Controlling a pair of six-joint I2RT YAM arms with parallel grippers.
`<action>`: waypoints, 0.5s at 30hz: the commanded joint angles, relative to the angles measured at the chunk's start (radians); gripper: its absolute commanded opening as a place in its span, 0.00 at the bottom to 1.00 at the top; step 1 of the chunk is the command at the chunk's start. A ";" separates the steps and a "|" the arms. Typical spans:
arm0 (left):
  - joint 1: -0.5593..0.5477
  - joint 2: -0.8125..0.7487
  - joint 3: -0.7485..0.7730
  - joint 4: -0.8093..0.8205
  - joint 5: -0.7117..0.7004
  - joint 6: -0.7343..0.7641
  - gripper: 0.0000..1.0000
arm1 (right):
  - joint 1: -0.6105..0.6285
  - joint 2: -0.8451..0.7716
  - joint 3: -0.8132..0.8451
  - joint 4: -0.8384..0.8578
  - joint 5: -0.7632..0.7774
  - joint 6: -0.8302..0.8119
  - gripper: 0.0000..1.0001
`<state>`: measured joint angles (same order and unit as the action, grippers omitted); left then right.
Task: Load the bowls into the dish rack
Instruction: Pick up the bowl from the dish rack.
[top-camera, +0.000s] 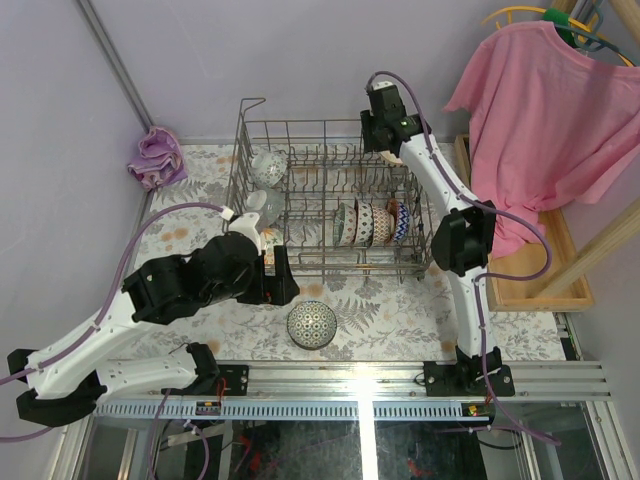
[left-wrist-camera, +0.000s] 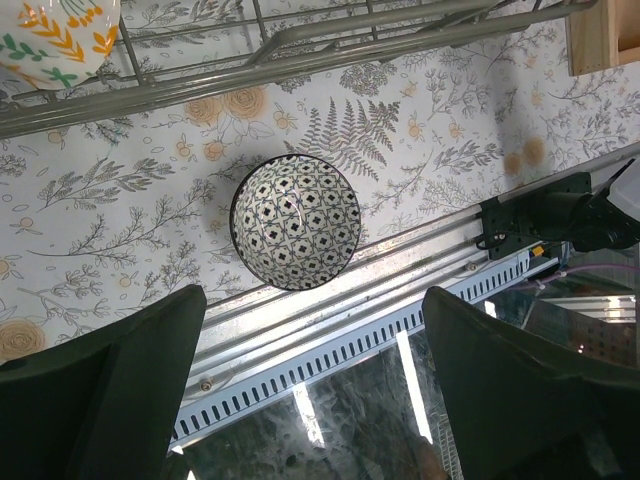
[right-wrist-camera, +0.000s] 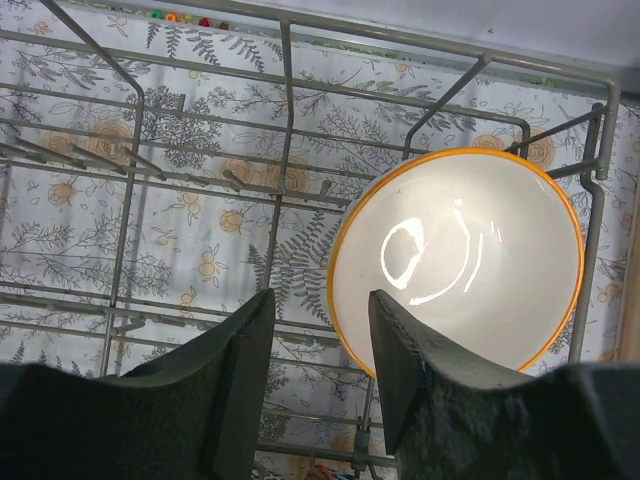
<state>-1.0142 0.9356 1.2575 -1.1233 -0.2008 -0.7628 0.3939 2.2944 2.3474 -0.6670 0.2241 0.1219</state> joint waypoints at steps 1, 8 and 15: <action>-0.004 -0.020 0.025 -0.018 -0.033 -0.007 0.89 | 0.014 0.026 0.044 0.014 0.014 0.031 0.49; -0.004 -0.035 0.021 -0.021 -0.029 -0.008 0.89 | 0.013 0.081 0.105 -0.005 -0.005 0.078 0.45; -0.004 -0.045 0.024 -0.032 -0.031 -0.001 0.89 | 0.015 0.062 0.094 0.017 -0.025 0.143 0.19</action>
<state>-1.0142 0.9047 1.2583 -1.1244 -0.2020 -0.7628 0.3965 2.3997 2.3951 -0.6685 0.2188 0.2005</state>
